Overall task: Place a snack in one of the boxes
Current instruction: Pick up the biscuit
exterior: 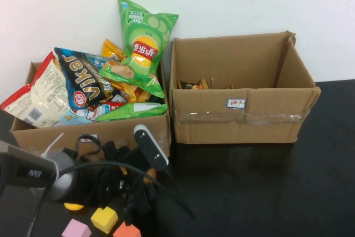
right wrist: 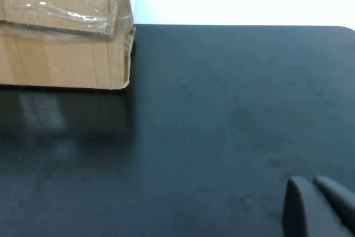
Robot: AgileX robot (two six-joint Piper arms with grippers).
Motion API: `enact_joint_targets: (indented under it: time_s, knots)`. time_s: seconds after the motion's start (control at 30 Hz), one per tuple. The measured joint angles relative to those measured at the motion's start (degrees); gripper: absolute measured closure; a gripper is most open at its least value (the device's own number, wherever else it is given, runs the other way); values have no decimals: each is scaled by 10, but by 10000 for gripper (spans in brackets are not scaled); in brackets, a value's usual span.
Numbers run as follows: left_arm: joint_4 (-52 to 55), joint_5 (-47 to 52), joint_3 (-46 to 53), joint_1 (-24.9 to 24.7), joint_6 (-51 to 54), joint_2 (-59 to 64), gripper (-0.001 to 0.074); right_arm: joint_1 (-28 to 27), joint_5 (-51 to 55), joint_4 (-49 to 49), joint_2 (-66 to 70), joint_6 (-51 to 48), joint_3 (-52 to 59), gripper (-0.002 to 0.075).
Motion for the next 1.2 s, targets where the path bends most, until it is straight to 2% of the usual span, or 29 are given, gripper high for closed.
enact_joint_targets:
  time_s: [0.2,0.63,0.73,0.9,0.93,1.1,1.2]
  knots:
    - [0,17,-17,3,5,15,212,0,0,0,0,0,0,727]
    - [27,-75,-26,12,54,73,219,0,0,0,0,0,0,727]
    - [25,-67,-28,12,48,75,290,0,0,0,0,0,0,727]
    - [26,-44,-28,12,46,75,580,0,0,0,0,0,0,727]
    - [29,-40,-28,12,47,73,612,0,0,0,0,0,0,727]
    - [30,11,-28,12,25,49,618,0,0,0,0,0,0,727]
    - [30,50,-28,12,-1,23,666,0,0,0,0,0,0,727]
